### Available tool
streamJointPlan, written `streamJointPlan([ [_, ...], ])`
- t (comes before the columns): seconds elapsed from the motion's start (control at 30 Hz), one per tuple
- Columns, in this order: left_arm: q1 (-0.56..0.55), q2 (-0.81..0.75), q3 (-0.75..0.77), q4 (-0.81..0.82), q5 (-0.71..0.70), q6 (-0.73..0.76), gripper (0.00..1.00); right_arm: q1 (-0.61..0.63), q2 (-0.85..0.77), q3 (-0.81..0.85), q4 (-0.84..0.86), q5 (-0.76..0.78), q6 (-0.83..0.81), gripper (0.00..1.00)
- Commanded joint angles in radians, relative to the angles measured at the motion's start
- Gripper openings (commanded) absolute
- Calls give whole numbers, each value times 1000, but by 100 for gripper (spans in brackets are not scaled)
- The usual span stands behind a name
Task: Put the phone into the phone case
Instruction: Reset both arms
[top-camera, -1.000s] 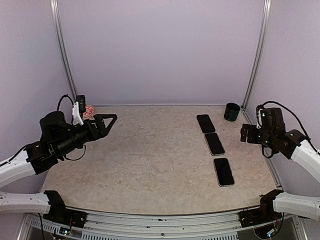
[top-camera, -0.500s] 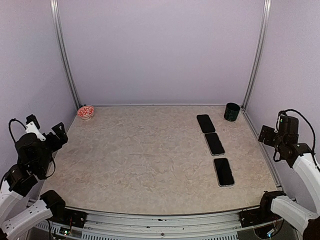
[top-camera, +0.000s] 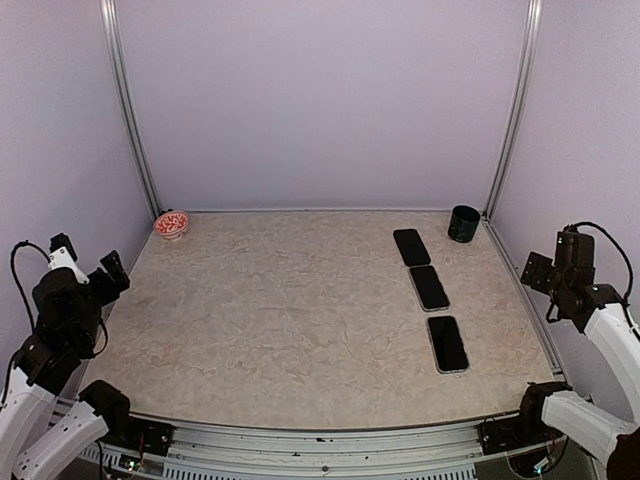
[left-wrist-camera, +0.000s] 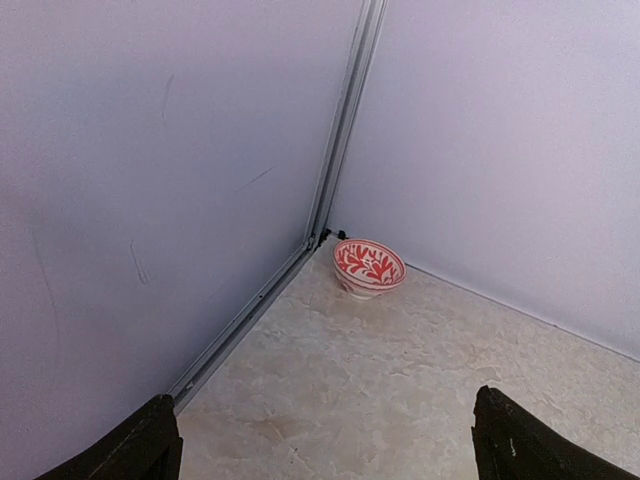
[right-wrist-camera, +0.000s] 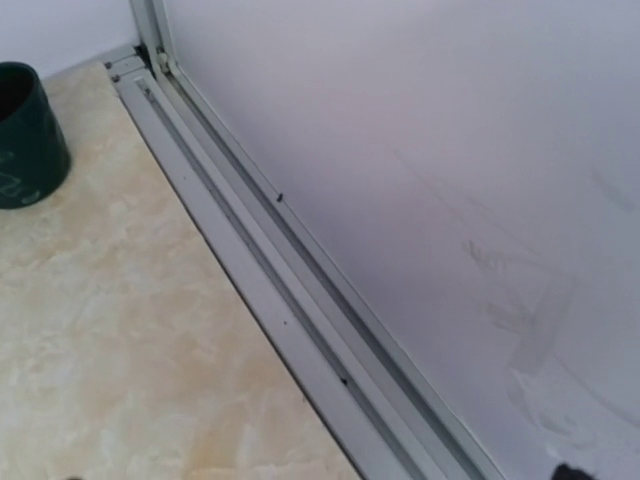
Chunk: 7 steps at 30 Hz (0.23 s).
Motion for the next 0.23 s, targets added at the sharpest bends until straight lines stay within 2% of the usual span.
streamJointPlan([
  [0.0,28,7,-14,40,47,25,99,-13,-16,24,-16,8,21,99],
  [0.2,43,14,-13,45,68,22,99,-13,-4,27,-16,-16,16,99],
])
